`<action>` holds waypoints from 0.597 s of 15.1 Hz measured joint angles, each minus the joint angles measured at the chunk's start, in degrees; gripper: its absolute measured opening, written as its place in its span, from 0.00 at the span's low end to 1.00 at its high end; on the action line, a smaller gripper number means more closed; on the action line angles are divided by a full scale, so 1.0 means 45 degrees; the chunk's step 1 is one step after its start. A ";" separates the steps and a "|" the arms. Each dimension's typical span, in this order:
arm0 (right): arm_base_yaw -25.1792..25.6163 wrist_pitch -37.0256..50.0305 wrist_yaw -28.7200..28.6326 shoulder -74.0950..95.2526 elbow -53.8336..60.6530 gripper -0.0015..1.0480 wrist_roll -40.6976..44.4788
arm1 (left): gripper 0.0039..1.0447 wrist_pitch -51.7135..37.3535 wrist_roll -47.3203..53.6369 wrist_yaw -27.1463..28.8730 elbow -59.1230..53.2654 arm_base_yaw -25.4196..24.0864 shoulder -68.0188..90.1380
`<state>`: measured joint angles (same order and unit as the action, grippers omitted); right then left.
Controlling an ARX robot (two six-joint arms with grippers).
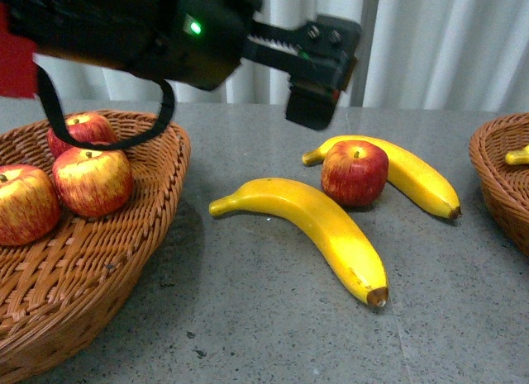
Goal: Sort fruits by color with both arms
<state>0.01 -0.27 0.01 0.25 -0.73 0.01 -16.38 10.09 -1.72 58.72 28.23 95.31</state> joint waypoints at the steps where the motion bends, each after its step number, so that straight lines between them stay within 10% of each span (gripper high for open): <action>1: 0.0000 0.0000 0.0000 0.0000 0.0000 0.94 0.0000 | 0.94 0.0039 0.0321 -0.0374 0.0209 0.0204 0.0534; 9: 0.0000 0.0005 0.0000 0.0000 0.0000 0.94 0.0000 | 0.94 0.0787 0.1511 -0.1787 0.2395 0.0131 0.3079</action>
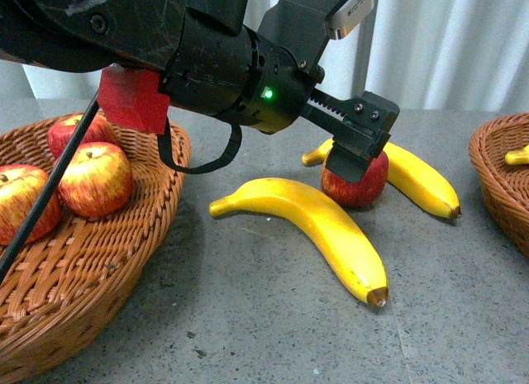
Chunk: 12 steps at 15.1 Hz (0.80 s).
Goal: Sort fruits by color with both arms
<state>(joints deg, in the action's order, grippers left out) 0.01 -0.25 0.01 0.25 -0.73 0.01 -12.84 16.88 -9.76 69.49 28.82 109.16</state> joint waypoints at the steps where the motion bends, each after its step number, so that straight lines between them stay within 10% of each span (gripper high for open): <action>1: 0.0000 0.0000 0.0000 0.0000 0.0000 0.94 0.0000 | 0.94 0.0034 -0.0034 -0.0219 0.0131 -0.0049 0.0180; 12: 0.0000 -0.0005 0.0000 0.0000 0.0000 0.94 0.0000 | 0.94 -0.0049 -0.0311 -0.1234 0.0758 -0.0112 0.1744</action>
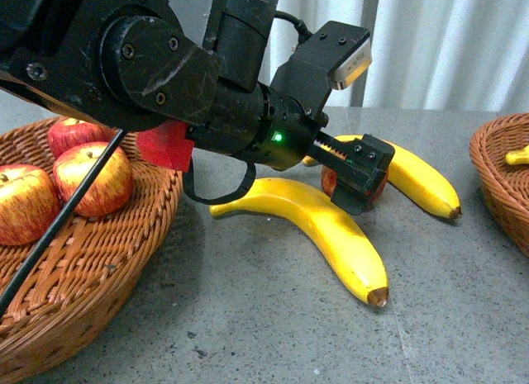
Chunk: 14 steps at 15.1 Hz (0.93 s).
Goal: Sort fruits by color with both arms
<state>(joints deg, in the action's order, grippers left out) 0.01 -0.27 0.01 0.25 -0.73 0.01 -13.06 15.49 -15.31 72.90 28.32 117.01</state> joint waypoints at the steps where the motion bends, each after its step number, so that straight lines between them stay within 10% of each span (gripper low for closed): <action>1: 0.0000 0.0000 0.0000 0.0000 0.0000 0.94 0.0000 | 0.94 -0.0005 0.0005 -0.0010 0.0126 0.0005 0.0155; 4: 0.0000 0.0005 0.0000 0.0000 0.0000 0.94 0.0000 | 0.93 -0.0019 0.0015 -0.0039 0.0481 0.0165 0.0627; 8: 0.0000 0.0005 0.0000 0.0000 0.0000 0.94 0.0000 | 0.60 -0.0146 0.0005 -0.0029 0.0680 0.0272 0.0797; 14: 0.0000 0.0000 0.0000 0.0000 0.0000 0.94 0.0000 | 0.57 -0.0505 -0.0015 0.1005 0.0568 0.0374 -0.0107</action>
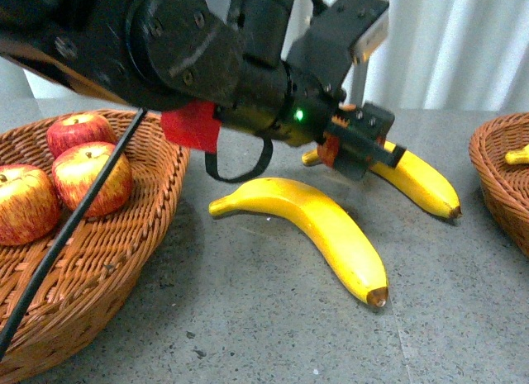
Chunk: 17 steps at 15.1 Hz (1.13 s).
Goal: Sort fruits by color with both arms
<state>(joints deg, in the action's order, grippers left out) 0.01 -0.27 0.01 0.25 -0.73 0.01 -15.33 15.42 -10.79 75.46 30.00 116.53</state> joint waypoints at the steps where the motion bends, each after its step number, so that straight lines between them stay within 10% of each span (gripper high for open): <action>1: 0.0000 0.0000 0.0000 0.0000 0.0000 0.94 0.0000 | 0.57 -0.0204 -0.0102 0.0602 -0.0257 0.0073 -0.0996; 3: 0.0000 0.0000 0.0000 0.0000 0.0000 0.94 0.0000 | 0.57 -0.0724 -0.0495 0.2336 -0.1005 0.0160 -0.2812; 6: 0.0000 0.0000 0.0000 0.0000 0.0000 0.94 0.0000 | 0.57 -0.1044 -0.4201 0.9777 -0.9442 -0.0379 -1.0375; 14: 0.0000 0.0005 0.0000 0.0000 0.0000 0.94 0.0000 | 0.57 -0.0646 -0.5134 0.9933 -1.0307 -0.0991 -1.1006; 17: 0.0000 0.0000 0.0000 0.0000 0.0000 0.94 0.0000 | 0.80 -0.0651 -0.5450 0.9724 -1.0423 -0.0738 -1.1006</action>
<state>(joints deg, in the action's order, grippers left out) 0.01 -0.27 0.01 0.25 -0.73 0.01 -18.26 -9.10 32.97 28.56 26.68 67.00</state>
